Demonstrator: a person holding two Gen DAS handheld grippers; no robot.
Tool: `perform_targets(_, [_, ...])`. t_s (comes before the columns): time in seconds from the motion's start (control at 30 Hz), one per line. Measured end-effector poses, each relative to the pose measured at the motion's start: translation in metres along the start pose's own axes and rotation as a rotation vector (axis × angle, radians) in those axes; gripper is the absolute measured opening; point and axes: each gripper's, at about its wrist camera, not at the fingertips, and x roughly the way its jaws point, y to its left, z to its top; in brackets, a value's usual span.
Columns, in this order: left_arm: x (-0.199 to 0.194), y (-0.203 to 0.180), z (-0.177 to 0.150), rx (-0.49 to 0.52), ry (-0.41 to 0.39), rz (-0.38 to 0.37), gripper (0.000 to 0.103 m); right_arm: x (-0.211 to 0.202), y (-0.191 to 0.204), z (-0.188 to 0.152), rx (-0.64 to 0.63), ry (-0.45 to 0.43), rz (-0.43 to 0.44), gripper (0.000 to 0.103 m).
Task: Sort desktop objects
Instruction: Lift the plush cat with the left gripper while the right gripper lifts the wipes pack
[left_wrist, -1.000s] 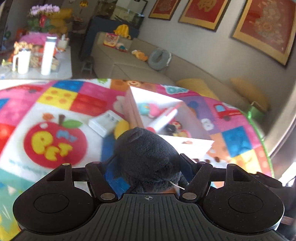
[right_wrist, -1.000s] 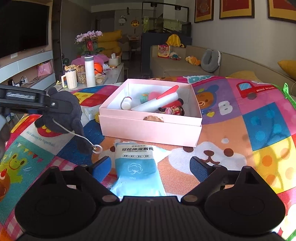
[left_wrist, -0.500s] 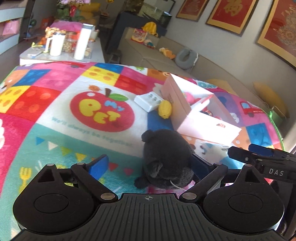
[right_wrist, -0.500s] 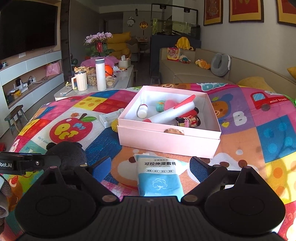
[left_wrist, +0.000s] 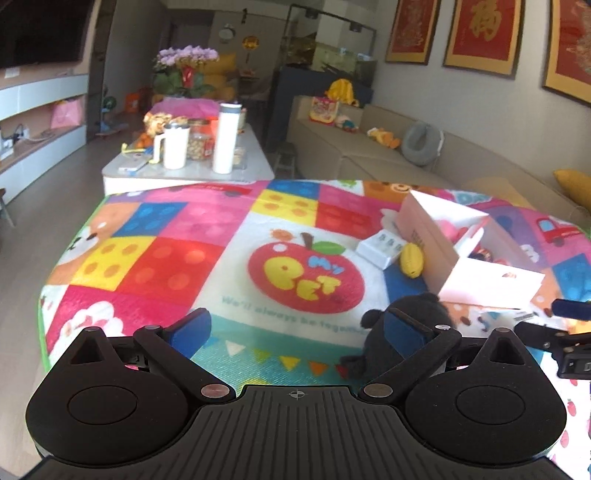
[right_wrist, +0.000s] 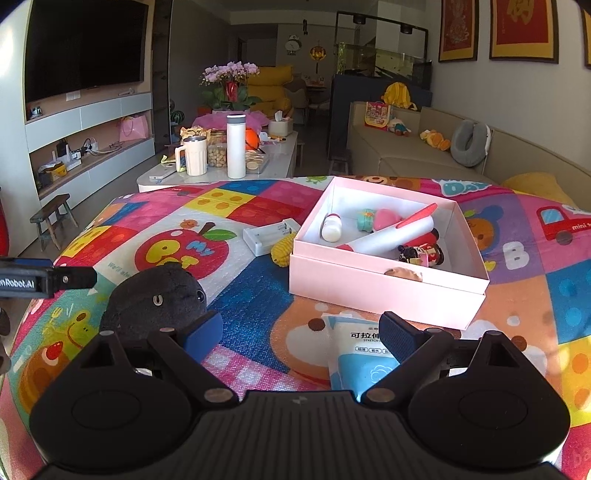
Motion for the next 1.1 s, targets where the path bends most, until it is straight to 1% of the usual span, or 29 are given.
perform_targets(0.07, [-0.006, -0.01, 0.002, 0.032, -0.015, -0.089, 0.102, -0.002, -0.003, -0.002, -0.001, -0.001, -0.015, 0.092])
perform_targets(0.1, [-0.008, -0.019, 0.001, 0.056, -0.011, -0.135, 0.103, -0.002, -0.006, -0.003, 0.002, 0.0, -0.022, 0.093])
perform_targets(0.17, [-0.007, -0.042, -0.006, 0.122, 0.005, -0.202, 0.103, -0.002, -0.011, -0.006, 0.011, 0.005, -0.039, 0.093])
perform_targets(0.27, [0.004, -0.077, -0.026, 0.257, 0.053, -0.24, 0.103, 0.001, -0.018, -0.01, 0.03, 0.021, -0.063, 0.094])
perform_targets(0.33, [0.013, -0.095, -0.038, 0.329, 0.091, -0.24, 0.103, 0.001, -0.022, -0.013, 0.038, 0.027, -0.079, 0.094])
perform_targets(0.4, [0.018, -0.103, -0.046, 0.372, 0.101, -0.22, 0.103, -0.001, -0.026, -0.015, 0.049, 0.03, -0.073, 0.094])
perform_targets(0.47, [0.02, -0.101, -0.044, 0.367, 0.093, -0.203, 0.103, -0.006, -0.027, -0.015, 0.052, 0.023, -0.057, 0.094])
perform_targets(0.53, [0.021, -0.094, -0.037, 0.355, 0.074, -0.164, 0.103, -0.009, -0.025, -0.014, 0.04, 0.009, -0.045, 0.094])
perform_targets(0.6, [0.024, -0.083, -0.025, 0.359, 0.038, -0.092, 0.103, -0.009, -0.022, -0.013, 0.036, 0.005, -0.033, 0.094])
perform_targets(0.63, [0.027, -0.077, -0.021, 0.356, 0.027, -0.07, 0.103, -0.008, -0.021, -0.011, 0.036, 0.005, -0.024, 0.094])
perform_targets(0.73, [0.037, -0.056, 0.0, 0.3, -0.018, 0.012, 0.103, -0.003, -0.011, -0.007, 0.023, 0.003, -0.007, 0.094])
perform_targets(0.77, [0.043, -0.05, 0.008, 0.284, -0.031, 0.058, 0.103, -0.002, -0.007, -0.006, 0.014, 0.0, -0.004, 0.094])
perform_targets(0.83, [0.056, -0.039, 0.019, 0.264, -0.033, 0.132, 0.103, 0.0, 0.0, -0.003, -0.005, -0.005, 0.004, 0.094])
perform_targets(0.87, [0.062, -0.034, 0.023, 0.254, -0.024, 0.152, 0.103, 0.001, 0.003, -0.003, -0.014, -0.007, 0.004, 0.094])
perform_targets(0.97, [0.073, -0.022, 0.029, 0.224, 0.006, 0.143, 0.103, 0.001, 0.007, -0.004, -0.05, -0.016, -0.017, 0.094])
perform_targets(1.03, [0.071, -0.018, 0.03, 0.212, 0.003, 0.135, 0.103, 0.001, 0.007, -0.008, -0.077, -0.021, -0.045, 0.097])
perform_targets(1.1, [0.067, -0.011, 0.032, 0.18, -0.009, 0.14, 0.103, 0.002, 0.002, -0.011, -0.091, -0.017, -0.071, 0.098])
